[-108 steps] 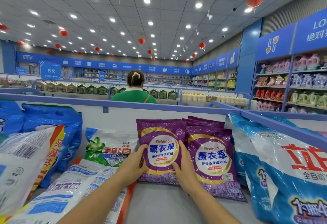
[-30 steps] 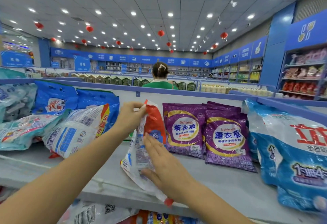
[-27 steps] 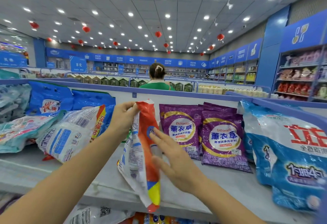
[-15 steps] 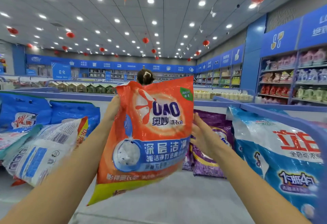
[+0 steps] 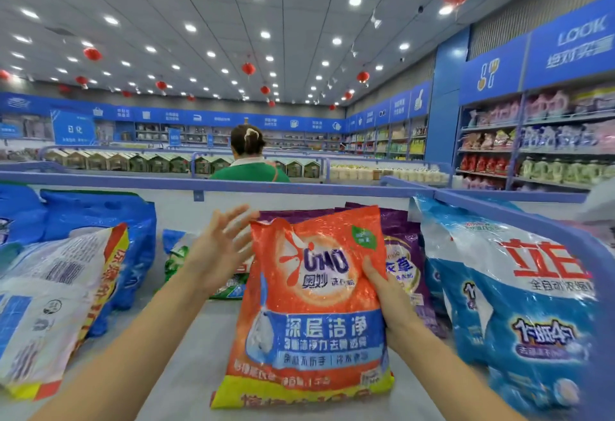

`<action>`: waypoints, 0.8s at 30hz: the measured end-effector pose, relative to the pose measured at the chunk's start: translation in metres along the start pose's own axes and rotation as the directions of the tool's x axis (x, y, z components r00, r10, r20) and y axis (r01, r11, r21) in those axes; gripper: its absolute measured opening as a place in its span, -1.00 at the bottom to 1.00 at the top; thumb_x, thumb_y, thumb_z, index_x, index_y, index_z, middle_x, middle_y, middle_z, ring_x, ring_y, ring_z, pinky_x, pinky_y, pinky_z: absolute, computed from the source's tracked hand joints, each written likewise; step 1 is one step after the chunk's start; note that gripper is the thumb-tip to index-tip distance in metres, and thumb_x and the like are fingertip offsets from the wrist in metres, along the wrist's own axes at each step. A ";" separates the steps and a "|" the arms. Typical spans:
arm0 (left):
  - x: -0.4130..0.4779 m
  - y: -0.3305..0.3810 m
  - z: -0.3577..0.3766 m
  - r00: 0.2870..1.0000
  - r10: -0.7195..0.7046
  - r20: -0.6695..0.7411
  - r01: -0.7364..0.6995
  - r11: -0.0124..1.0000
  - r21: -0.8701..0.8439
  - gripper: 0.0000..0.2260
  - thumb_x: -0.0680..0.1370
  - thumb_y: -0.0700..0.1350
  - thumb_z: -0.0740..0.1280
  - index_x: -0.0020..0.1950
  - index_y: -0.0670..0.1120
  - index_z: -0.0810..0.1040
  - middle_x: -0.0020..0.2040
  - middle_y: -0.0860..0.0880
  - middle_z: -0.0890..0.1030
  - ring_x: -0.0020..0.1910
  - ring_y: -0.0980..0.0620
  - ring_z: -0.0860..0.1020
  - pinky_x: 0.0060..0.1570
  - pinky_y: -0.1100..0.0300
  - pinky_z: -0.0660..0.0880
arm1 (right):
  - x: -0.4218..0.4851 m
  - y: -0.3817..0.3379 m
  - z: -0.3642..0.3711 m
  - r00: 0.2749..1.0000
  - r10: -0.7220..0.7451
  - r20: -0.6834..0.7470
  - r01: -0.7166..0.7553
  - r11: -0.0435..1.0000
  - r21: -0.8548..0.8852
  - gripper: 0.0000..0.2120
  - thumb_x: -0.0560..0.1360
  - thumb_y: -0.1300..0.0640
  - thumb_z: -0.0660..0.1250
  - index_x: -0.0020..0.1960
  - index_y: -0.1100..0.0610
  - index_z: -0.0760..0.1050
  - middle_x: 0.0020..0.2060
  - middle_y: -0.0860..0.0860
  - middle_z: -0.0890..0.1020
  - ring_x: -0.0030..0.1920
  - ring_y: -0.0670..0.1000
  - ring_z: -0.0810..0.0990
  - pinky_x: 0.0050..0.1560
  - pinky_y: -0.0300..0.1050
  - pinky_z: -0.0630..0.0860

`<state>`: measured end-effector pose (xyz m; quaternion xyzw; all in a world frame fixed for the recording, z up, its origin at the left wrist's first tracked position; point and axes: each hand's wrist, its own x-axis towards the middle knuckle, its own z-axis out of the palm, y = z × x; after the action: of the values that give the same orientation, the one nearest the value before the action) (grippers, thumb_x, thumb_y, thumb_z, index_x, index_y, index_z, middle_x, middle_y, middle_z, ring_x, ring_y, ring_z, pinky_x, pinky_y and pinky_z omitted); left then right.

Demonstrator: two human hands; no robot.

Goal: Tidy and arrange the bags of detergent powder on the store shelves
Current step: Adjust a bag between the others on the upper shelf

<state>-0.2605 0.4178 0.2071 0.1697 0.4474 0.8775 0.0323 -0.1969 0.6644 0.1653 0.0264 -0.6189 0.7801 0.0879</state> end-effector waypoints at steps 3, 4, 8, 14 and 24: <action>-0.014 0.014 -0.009 0.988 0.124 0.088 -0.137 0.977 0.163 -0.43 0.20 0.23 0.54 0.06 -0.10 0.60 0.01 -0.05 0.67 -0.03 -0.01 0.65 -0.09 0.13 0.60 | 0.005 0.002 -0.005 1.000 0.007 -0.012 -0.007 1.000 0.000 -0.56 0.33 -0.12 0.36 0.04 0.19 0.52 -0.16 0.16 0.67 -0.22 0.18 0.66 -0.05 0.13 0.58; -0.016 0.014 -0.006 0.981 0.175 0.082 -0.192 0.930 0.314 -0.44 0.15 0.16 0.59 0.02 -0.10 0.60 -0.05 -0.01 0.69 -0.04 0.02 0.65 -0.07 0.14 0.59 | 0.008 -0.001 -0.004 1.000 -0.011 -0.007 0.011 1.000 0.006 -0.59 0.35 -0.09 0.36 0.06 0.16 0.52 -0.16 0.14 0.68 -0.21 0.15 0.67 -0.08 0.10 0.60; -0.019 0.012 0.015 0.877 0.480 0.021 -0.346 0.601 0.720 -0.89 0.44 -0.24 0.46 -0.12 -0.05 0.60 -0.26 0.04 0.67 -0.26 0.15 0.65 -0.19 0.29 0.55 | 0.015 -0.030 -0.002 0.975 -0.222 -0.004 0.222 0.975 0.029 -0.58 0.36 -0.04 0.34 0.15 0.15 0.53 -0.05 0.13 0.68 -0.06 0.15 0.65 -0.03 0.11 0.60; -0.025 0.031 0.023 0.771 0.571 0.283 -0.400 0.087 0.912 -0.92 0.51 -0.22 0.38 -0.18 -0.11 0.62 -0.34 0.05 0.58 -0.33 0.20 0.53 -0.25 0.36 0.45 | 0.020 -0.061 0.008 0.927 -0.364 -0.091 0.339 0.915 -0.218 -0.80 0.49 -0.01 0.31 -0.03 0.09 0.60 -0.11 0.07 0.69 -0.06 0.09 0.66 -0.04 0.05 0.61; -0.039 0.043 0.031 0.872 0.490 0.011 -0.397 0.692 0.603 -0.75 0.58 0.01 0.26 -0.17 -0.13 0.56 -0.37 0.04 0.58 -0.36 0.17 0.52 -0.20 0.19 0.46 | 0.001 -0.064 -0.001 0.879 -0.452 -0.154 0.439 0.892 -0.110 -0.82 0.55 0.09 0.24 -0.11 0.10 0.59 -0.29 -0.05 0.69 -0.26 -0.09 0.66 -0.22 -0.17 0.62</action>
<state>-0.2100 0.4081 0.2480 0.2074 0.6427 0.6867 -0.2690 -0.1867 0.6797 0.2265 0.0962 -0.6135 0.7155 0.3199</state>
